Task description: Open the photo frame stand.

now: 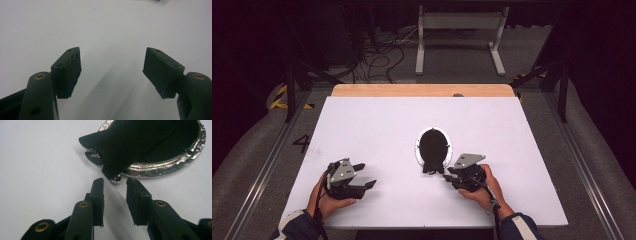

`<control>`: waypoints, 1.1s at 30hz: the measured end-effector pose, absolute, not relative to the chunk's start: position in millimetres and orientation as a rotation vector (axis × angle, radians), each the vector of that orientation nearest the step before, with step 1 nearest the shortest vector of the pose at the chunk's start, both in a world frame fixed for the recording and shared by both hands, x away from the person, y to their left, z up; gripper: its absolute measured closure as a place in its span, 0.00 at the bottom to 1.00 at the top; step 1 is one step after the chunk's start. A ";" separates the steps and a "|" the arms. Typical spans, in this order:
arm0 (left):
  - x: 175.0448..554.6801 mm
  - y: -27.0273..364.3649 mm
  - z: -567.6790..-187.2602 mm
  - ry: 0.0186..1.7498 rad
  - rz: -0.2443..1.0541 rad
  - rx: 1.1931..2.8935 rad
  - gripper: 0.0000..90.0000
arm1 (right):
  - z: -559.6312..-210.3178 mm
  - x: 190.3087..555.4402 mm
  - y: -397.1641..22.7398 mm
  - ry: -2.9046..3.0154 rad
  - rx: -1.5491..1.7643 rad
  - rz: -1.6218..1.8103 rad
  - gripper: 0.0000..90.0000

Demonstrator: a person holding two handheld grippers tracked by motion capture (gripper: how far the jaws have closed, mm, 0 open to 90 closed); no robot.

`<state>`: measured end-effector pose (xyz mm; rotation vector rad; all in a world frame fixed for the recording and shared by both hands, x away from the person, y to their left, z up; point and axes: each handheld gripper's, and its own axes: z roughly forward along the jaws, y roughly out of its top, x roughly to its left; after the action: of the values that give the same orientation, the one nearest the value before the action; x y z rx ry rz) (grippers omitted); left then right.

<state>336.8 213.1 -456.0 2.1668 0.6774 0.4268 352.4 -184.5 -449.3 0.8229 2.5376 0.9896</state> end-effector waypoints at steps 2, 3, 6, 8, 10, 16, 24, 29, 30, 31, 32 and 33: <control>336.5 211.9 -456.1 0.672 0.428 2.169 0.33 | -450.1 352.6 -183.1 2.537 0.826 0.983 0.75; 336.1 211.3 -455.7 0.668 0.435 2.173 0.33 | -450.6 353.1 -182.4 2.539 0.829 0.980 0.75; 335.5 209.6 -454.8 0.659 0.432 2.168 0.32 | -451.9 354.6 -181.1 2.543 0.832 0.974 0.75; 335.0 208.7 -454.2 0.658 0.433 2.165 0.32 | -452.0 355.0 -180.8 2.546 0.834 0.978 0.76; 335.2 208.5 -454.4 0.652 0.430 2.167 0.32 | -452.0 355.7 -180.4 2.549 0.834 0.981 0.78; 335.5 208.6 -455.1 0.661 0.429 2.167 0.32 | -452.4 357.0 -177.7 2.556 0.834 0.993 0.82; 334.9 207.2 -456.7 0.667 0.422 2.180 0.30 | -452.1 357.8 -179.7 2.550 0.860 1.032 0.82; 335.7 206.1 -457.0 0.662 0.418 2.184 0.30 | -450.7 358.2 -183.2 2.541 0.885 1.085 0.81; 335.5 205.7 -457.4 0.663 0.413 2.184 0.30 | -450.7 358.2 -183.2 2.541 0.885 1.085 0.81; 335.5 205.4 -457.6 0.660 0.416 2.188 0.30 | -450.5 358.3 -183.4 2.536 0.892 1.093 0.81; 335.5 205.1 -457.7 0.660 0.413 2.189 0.30 | -450.3 358.8 -184.0 2.530 0.902 1.102 0.81; 335.5 204.9 -457.8 0.660 0.413 2.190 0.30 | -450.6 359.8 -184.8 2.534 0.910 1.115 0.82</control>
<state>335.5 204.9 -457.8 2.1897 0.6600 0.4134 359.8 -184.8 -450.6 0.9101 2.5340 1.1150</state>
